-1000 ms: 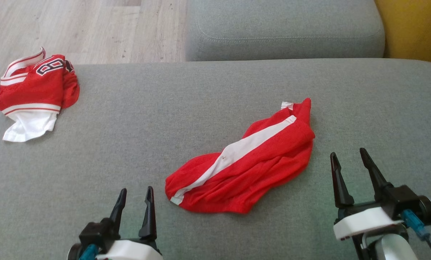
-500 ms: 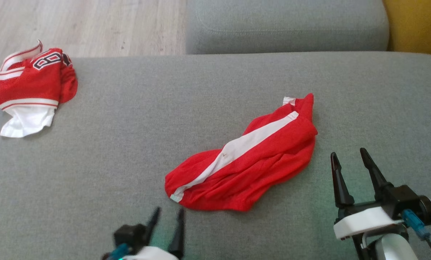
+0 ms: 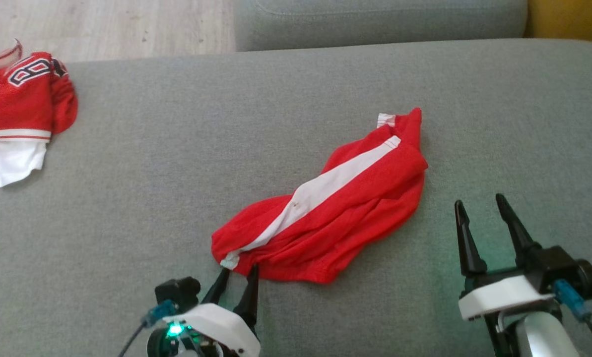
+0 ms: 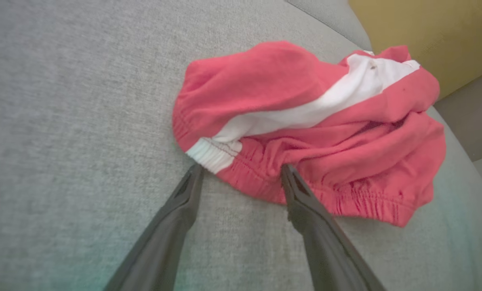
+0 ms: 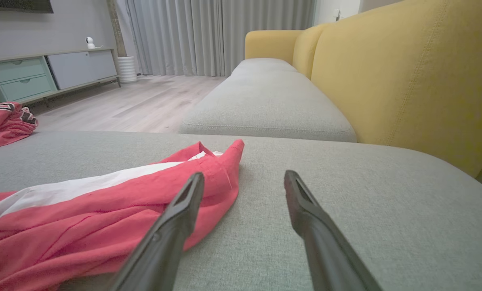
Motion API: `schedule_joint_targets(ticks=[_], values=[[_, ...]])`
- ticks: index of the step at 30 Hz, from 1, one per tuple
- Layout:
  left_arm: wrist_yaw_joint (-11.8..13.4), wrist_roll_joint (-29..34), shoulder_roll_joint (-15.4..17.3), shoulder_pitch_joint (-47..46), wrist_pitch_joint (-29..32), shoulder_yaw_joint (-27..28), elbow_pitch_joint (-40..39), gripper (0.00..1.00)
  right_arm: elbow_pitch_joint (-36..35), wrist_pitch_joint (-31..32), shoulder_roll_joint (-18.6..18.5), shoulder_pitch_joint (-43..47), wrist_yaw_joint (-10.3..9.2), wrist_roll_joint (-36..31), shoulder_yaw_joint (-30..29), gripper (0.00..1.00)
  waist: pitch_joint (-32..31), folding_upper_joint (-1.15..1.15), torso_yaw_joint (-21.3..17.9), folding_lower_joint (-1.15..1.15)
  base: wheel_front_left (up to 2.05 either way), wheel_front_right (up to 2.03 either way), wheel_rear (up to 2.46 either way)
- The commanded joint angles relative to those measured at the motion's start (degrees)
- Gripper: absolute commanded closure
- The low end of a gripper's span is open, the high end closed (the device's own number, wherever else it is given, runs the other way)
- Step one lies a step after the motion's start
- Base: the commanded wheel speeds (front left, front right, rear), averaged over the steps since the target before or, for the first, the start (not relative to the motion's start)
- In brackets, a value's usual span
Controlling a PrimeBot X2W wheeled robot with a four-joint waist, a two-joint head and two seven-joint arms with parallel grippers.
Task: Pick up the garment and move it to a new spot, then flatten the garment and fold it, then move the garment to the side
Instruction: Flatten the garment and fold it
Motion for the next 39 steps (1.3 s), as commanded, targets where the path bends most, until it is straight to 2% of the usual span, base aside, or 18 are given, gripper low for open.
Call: schedule_joint_targets(ticks=[1,11,22,23,24,25,27,29,30,34,39], values=[[-0.34,-0.92,-0.20,-2.30,-0.36,2.11,-0.40,0.00,-2.07,-0.62,-0.28,-2.85,-0.04,-0.43,1.08,0.00,0.39,0.00,-0.38,-0.01,0.00,0.00,0.00],[-3.03,-5.87,-1.00,-4.74,-3.24,5.17,0.64,0.00,-2.23,-0.62,-0.28,-3.15,-0.04,-0.98,0.82,0.00,1.08,0.00,-0.82,-0.01,0.00,0.00,0.00],[-2.78,-7.45,-1.22,-6.76,-3.74,5.94,4.62,0.00,-2.04,-0.62,-0.28,-3.03,-0.04,-1.29,2.03,0.00,0.71,0.00,-1.34,-0.01,0.00,0.00,0.00],[-2.76,-7.46,-1.25,-7.01,-3.71,5.79,5.04,0.09,-2.06,-0.62,-0.28,-2.98,-0.04,-1.33,2.08,0.00,0.70,0.00,-1.42,-0.01,0.00,0.00,0.00],[-2.72,-7.46,-1.29,-7.24,-3.37,5.48,5.52,0.32,-2.06,-0.62,-0.28,-2.95,-0.04,-1.37,2.10,0.00,0.68,0.00,-1.50,-0.01,0.00,0.00,0.00],[-2.75,-7.43,-1.32,-7.42,-3.06,5.13,5.89,0.50,-2.05,-0.62,-0.28,-2.93,-0.04,-1.41,2.10,0.00,0.68,0.00,-1.56,-0.01,0.00,0.00,0.00],[-2.94,-7.36,-1.37,-7.63,-2.62,4.41,6.35,0.62,-2.03,-0.62,-0.28,-2.97,-0.04,-1.54,1.97,0.00,0.69,0.00,-1.57,-0.01,0.00,0.00,0.00],[-2.91,-6.87,-1.40,-7.84,-3.09,3.89,6.45,0.84,-1.95,-0.62,-0.28,-3.38,-0.04,-1.86,1.78,0.00,0.66,0.00,-1.45,-0.01,0.00,0.00,0.00],[-2.79,-6.55,-1.40,-7.93,-3.69,3.81,6.36,1.00,-1.90,-0.62,-0.28,-3.79,-0.04,-2.02,1.73,0.00,0.66,0.00,-1.35,-0.01,0.00,0.00,0.00],[-2.18,-4.87,-1.00,-8.23,-5.90,3.30,5.47,1.00,-0.66,1.53,-0.28,-7.19,-0.04,-2.36,1.86,0.00,0.77,0.00,-0.67,-0.01,0.00,0.00,0.00],[-1.35,-3.15,-0.58,-8.11,-7.84,2.62,3.02,1.00,1.75,11.07,-0.32,-15.49,-0.04,-2.79,3.64,0.00,1.52,0.00,0.45,-0.01,0.00,0.00,0.00]])
